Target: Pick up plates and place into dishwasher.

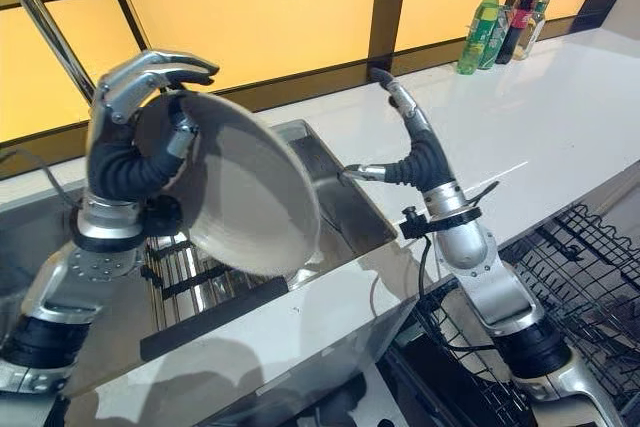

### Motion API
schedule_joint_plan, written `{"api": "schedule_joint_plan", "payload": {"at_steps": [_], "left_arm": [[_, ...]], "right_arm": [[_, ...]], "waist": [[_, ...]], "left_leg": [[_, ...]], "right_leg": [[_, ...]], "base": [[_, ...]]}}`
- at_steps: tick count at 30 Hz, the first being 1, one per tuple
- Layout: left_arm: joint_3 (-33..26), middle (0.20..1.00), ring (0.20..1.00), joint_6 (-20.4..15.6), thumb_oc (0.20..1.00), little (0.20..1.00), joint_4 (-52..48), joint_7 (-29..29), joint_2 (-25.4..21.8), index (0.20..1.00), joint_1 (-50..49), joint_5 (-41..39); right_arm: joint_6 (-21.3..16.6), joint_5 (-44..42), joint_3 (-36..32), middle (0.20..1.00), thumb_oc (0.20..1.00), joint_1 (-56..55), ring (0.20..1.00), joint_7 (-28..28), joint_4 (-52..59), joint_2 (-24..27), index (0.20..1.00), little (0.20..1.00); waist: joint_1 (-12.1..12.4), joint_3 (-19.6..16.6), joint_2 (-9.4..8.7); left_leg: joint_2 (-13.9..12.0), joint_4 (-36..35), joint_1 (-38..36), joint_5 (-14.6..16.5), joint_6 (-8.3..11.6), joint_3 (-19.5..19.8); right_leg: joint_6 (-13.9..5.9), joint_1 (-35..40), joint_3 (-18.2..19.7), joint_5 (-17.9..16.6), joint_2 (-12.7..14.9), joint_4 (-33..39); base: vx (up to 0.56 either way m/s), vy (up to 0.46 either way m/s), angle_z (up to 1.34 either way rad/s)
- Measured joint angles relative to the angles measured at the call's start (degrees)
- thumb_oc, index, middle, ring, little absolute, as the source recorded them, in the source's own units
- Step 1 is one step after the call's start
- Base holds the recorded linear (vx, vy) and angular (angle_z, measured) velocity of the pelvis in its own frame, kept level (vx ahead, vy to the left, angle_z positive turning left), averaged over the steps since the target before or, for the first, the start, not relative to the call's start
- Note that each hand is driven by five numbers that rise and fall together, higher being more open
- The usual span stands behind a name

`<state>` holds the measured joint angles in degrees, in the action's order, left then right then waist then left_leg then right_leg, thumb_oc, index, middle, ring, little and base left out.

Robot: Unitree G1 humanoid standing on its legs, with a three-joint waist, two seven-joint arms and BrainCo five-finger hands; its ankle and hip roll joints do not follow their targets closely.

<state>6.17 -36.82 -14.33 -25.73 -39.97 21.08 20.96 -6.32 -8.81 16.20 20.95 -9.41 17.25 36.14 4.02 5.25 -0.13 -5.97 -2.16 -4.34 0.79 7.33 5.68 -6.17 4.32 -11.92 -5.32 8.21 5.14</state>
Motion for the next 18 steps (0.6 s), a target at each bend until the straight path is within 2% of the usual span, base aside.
{"api": "schedule_joint_plan", "payload": {"at_steps": [3,9,18], "left_arm": [[0.1,0.200,0.200,-0.1,0.200,0.200,0.0,-0.4,1.1,0.200,0.0,0.4],[2.4,0.200,0.200,0.0,0.200,0.200,0.0,-1.7,1.2,0.200,0.2,0.9],[3.9,0.200,0.200,1.1,0.200,0.200,0.0,-3.2,1.2,0.200,0.4,3.0]], "right_arm": [[0.0,-2.9,3.0,1.000,1.000,1.0,1.000,4.0,0.0,-1.4,1.000,1.000],[0.5,-7.1,7.3,1.000,1.000,2.6,1.000,8.4,0.1,-4.4,1.000,1.000],[3.3,-10.6,9.3,1.000,1.000,2.7,1.000,8.7,0.0,-5.0,1.000,1.000]], "waist": [[0.1,-0.2,-0.03],[0.2,-0.4,-0.05],[0.0,-1.0,-0.16]], "left_leg": [[0.0,0.0,0.0,0.0,0.00,0.1],[0.0,0.1,0.0,0.0,0.01,0.1],[-0.2,0.1,-0.1,0.1,0.07,-0.3]], "right_leg": [[0.02,0.0,-0.1,0.0,0.0,0.0],[0.02,0.0,0.0,0.0,0.0,0.0],[0.05,-0.1,0.3,0.0,-0.1,0.0]], "base": [[0.00,0.000,0.00],[0.00,0.000,0.00],[0.00,0.001,-0.01]]}}
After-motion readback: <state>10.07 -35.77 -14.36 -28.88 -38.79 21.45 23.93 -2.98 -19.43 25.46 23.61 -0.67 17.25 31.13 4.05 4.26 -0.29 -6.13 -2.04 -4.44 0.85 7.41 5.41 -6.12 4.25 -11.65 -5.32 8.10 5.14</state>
